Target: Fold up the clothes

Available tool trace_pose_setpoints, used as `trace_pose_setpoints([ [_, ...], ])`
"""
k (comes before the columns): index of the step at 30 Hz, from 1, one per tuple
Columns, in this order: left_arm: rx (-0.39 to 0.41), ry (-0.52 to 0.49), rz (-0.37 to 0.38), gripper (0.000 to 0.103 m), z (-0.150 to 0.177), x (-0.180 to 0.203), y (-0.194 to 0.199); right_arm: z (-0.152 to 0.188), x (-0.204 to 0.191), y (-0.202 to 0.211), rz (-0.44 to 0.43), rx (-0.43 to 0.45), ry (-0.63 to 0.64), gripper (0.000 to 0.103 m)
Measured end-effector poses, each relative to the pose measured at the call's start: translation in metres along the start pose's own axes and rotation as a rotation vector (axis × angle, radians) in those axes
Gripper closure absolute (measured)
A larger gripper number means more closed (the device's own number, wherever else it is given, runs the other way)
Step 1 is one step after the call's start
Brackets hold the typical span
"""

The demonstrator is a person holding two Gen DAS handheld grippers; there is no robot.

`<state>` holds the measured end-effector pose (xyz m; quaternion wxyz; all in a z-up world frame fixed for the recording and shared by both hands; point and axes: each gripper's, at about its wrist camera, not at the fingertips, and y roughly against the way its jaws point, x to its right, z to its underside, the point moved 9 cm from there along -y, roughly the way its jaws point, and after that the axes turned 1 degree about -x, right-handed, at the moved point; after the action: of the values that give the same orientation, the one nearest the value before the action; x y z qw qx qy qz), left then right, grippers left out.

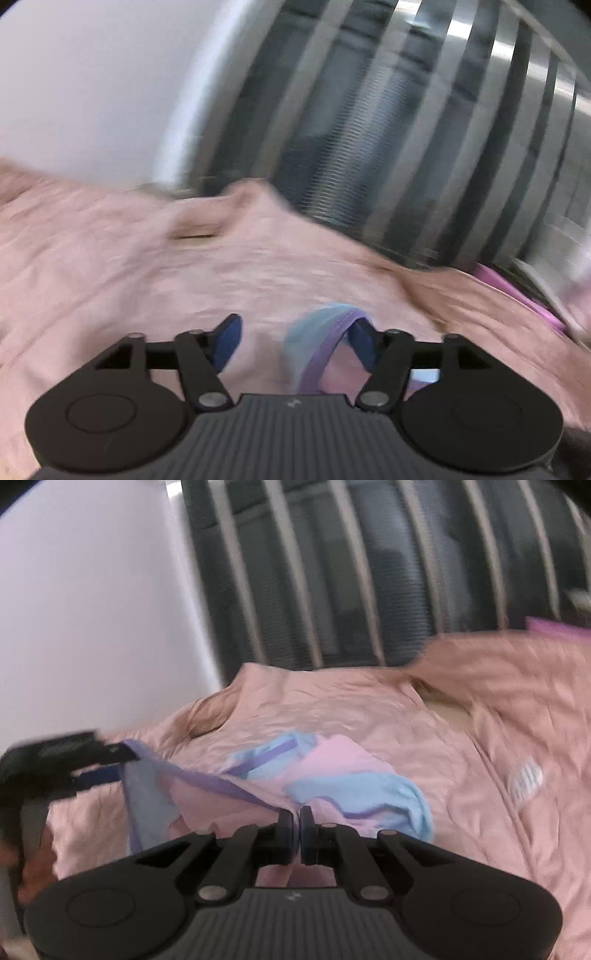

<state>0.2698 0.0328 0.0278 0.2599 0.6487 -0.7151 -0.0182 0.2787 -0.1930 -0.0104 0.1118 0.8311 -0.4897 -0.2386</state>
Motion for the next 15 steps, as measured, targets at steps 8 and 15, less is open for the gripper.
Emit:
trace_pose_setpoints([
  [8, -0.210, -0.460, 0.116, 0.020, 0.060, 0.073, -0.015, -0.012, 0.030, 0.005, 0.032, 0.055, -0.116, 0.099],
  [15, -0.337, -0.536, 0.199, 0.087, 0.097, 0.084, -0.016, -0.013, 0.026, 0.005, 0.015, 0.044, -0.113, 0.076],
])
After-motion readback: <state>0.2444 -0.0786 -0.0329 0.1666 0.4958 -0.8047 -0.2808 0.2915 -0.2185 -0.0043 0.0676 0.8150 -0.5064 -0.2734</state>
